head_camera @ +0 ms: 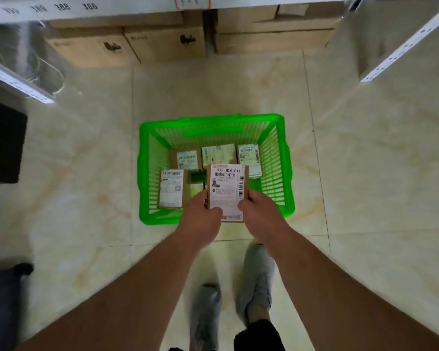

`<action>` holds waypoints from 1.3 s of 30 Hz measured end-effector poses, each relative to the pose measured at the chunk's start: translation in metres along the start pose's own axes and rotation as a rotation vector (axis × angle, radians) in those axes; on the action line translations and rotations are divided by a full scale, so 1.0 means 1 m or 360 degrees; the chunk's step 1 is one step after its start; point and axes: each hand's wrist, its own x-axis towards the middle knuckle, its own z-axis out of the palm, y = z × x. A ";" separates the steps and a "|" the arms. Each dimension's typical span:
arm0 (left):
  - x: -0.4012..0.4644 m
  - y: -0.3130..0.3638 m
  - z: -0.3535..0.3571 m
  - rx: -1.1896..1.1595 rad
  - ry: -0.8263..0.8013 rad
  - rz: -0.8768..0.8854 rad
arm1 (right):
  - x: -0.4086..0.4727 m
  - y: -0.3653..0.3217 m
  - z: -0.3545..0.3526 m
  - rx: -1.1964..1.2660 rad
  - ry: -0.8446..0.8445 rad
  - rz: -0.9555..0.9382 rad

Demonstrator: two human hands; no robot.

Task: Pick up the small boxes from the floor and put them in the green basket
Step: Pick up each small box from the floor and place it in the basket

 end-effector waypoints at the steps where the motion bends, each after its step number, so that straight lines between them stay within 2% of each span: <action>1: 0.010 0.000 0.001 -0.0006 0.0013 -0.0023 | 0.012 0.000 0.001 -0.0021 -0.0013 0.0001; 11: 0.116 -0.033 0.027 0.0150 0.0097 -0.0312 | 0.120 0.026 0.037 -0.0139 -0.0196 0.0123; 16: 0.137 -0.060 0.038 0.0136 0.0063 -0.0428 | 0.145 0.047 0.056 -0.0327 -0.0372 0.0175; 19: 0.136 -0.062 0.039 0.0184 0.0066 -0.0396 | 0.146 0.051 0.053 -0.0369 -0.0375 0.0216; 25: 0.102 -0.040 0.039 0.0250 -0.0051 -0.0330 | 0.102 0.048 0.012 -0.0094 -0.0221 0.0137; 27: 0.082 -0.029 0.043 0.0246 -0.0119 -0.0269 | 0.079 0.057 -0.007 -0.0021 -0.0074 0.0124; 31: 0.042 -0.007 0.063 0.0377 -0.0181 -0.0103 | 0.021 0.094 -0.052 0.0502 0.0195 0.0348; 35: -0.004 0.011 0.091 0.0576 -0.0444 0.0138 | -0.046 0.151 -0.088 0.0849 0.0487 0.0519; 39: -0.059 0.014 0.123 0.0722 -0.0633 0.0225 | -0.127 0.207 -0.101 0.1116 0.0731 0.0776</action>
